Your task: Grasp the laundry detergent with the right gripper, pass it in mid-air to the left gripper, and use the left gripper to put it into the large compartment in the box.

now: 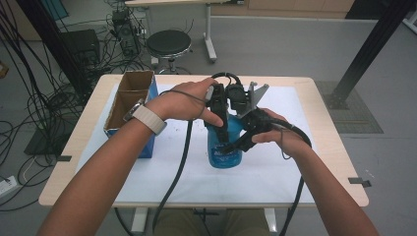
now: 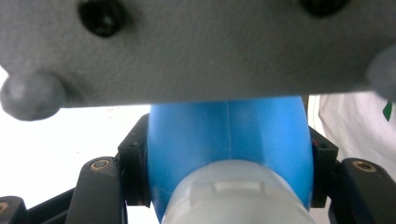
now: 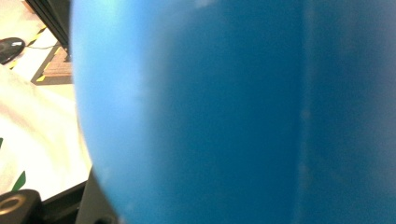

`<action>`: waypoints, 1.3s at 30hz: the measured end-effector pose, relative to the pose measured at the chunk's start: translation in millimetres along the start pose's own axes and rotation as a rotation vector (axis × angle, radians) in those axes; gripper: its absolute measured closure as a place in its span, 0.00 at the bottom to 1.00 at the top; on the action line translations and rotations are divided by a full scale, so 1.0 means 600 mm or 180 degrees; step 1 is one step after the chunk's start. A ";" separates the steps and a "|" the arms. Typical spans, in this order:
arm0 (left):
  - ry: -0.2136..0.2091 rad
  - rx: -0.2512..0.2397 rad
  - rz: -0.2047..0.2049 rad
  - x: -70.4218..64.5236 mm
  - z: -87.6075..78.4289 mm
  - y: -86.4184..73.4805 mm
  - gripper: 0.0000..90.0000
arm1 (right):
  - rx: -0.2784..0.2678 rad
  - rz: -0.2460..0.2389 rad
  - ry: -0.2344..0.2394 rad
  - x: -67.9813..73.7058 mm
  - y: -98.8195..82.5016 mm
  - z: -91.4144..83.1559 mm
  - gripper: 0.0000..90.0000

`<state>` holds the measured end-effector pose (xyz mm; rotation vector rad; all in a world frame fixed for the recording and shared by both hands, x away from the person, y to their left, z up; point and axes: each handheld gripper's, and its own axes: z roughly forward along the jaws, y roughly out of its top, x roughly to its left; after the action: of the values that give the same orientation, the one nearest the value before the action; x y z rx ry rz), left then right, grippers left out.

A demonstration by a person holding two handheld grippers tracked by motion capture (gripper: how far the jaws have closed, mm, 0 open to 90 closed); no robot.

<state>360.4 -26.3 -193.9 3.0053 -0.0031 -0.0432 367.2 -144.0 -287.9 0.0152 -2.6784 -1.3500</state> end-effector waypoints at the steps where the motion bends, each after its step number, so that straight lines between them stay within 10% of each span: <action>1: 0.0000 0.0005 0.0000 0.000 0.000 0.000 0.42 | -0.0006 -0.0020 0.0020 0.000 0.000 0.000 0.48; 39: 0.0022 0.0016 0.0009 -0.003 -0.001 -0.001 0.42 | -0.0004 -0.0030 -0.0016 0.002 0.001 -0.001 0.48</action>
<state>358.6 -25.3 -193.2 3.0106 -0.0066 -0.0326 365.9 -144.1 -287.1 0.0241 -2.6850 -1.3562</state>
